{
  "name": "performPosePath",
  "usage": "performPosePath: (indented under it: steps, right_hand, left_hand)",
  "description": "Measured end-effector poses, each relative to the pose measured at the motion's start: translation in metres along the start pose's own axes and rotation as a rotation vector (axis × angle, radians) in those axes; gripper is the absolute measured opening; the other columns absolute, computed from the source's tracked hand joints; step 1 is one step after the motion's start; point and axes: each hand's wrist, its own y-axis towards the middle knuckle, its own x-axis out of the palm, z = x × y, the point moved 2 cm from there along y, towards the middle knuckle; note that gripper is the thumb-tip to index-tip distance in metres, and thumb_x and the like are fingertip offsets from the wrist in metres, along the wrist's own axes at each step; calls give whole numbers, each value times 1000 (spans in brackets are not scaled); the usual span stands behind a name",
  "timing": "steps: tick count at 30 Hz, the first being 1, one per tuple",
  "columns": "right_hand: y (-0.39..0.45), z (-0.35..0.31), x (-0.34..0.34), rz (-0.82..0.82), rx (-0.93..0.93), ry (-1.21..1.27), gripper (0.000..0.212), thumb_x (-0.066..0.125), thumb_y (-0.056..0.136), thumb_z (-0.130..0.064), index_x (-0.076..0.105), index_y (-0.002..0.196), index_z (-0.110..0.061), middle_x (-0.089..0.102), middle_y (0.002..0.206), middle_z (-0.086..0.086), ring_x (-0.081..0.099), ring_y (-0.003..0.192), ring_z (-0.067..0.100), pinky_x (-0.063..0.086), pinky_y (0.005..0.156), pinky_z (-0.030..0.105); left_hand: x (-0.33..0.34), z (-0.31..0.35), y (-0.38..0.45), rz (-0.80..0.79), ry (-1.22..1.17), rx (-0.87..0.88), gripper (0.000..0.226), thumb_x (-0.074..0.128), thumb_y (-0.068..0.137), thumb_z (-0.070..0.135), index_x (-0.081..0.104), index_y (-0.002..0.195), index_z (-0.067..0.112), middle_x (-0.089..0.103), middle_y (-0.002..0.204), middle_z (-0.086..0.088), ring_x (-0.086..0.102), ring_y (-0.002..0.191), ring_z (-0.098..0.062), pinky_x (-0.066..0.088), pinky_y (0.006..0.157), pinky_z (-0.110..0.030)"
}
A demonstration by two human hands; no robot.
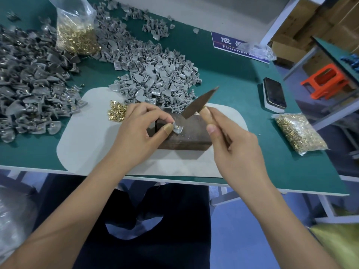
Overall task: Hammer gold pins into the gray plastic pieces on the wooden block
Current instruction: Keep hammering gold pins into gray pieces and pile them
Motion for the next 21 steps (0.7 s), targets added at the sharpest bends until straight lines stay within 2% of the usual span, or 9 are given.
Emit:
performPosePath:
  steps: [2,4,7,9,11,14,16,18,21]
  right_hand:
    - [-1,-2,3,-34,-8,14,36,43,103,-43,49,137,-52,71,98,-14,61,80,12,56,75,39]
    - [-3,-1,5,-76,-2,-26,36,40,101,-46,47,134,-57,70,92,-13,58,76,17,56,73,41]
    - [-6,1,4,28,-6,1,37,42,103,-44,47,139,-53,69,94,-19,58,76,8,52,67,34]
    - [-8,2,7,3,-15,44,37,43,105,-40,48,141,-49,69,100,-23,61,80,4,51,71,30]
    - [-11,4,9,-51,-7,32,36,44,105,-41,48,138,-54,72,107,-16,66,88,10,56,78,38]
    - [-13,6,9,44,-6,3,40,42,105,-41,48,144,-46,65,90,-19,54,72,2,50,66,32]
    - [-16,3,13,30,-1,32,40,43,106,-39,48,145,-44,63,88,-19,51,70,4,49,65,33]
    - [-18,3,12,-12,30,34,37,44,105,-40,48,141,-52,69,93,-17,57,72,10,55,69,39]
    - [-9,13,6,109,128,-27,38,40,104,-46,44,140,-57,70,111,-22,63,92,10,49,72,36]
  left_hand:
    - [0,0,-1,-4,4,1,6,70,91,34,72,96,36,57,106,11,43,116,-17,26,94,-9]
    - [0,1,-1,-4,16,3,7,69,91,33,72,97,34,57,105,11,43,115,-16,27,95,-10]
    - [0,1,-1,-5,22,7,7,67,91,34,71,97,34,56,105,11,42,115,-15,28,96,-13]
    - [0,1,-1,-10,25,12,6,67,92,35,71,97,35,55,105,12,42,115,-16,28,96,-13]
    - [0,0,-1,-13,32,15,7,66,92,38,70,97,36,55,106,12,43,115,-16,27,96,-13]
    - [1,-2,0,-17,21,19,9,64,92,40,69,98,37,55,106,12,44,116,-18,26,96,-13]
    - [1,-2,0,-17,15,23,10,62,91,42,69,97,38,54,106,12,45,116,-18,26,97,-13]
    - [1,-3,0,-16,3,20,11,61,90,45,68,97,40,54,106,12,45,116,-17,26,97,-13]
    - [2,-2,-1,-24,-15,7,13,61,90,46,69,97,38,54,106,13,44,117,-16,26,97,-12]
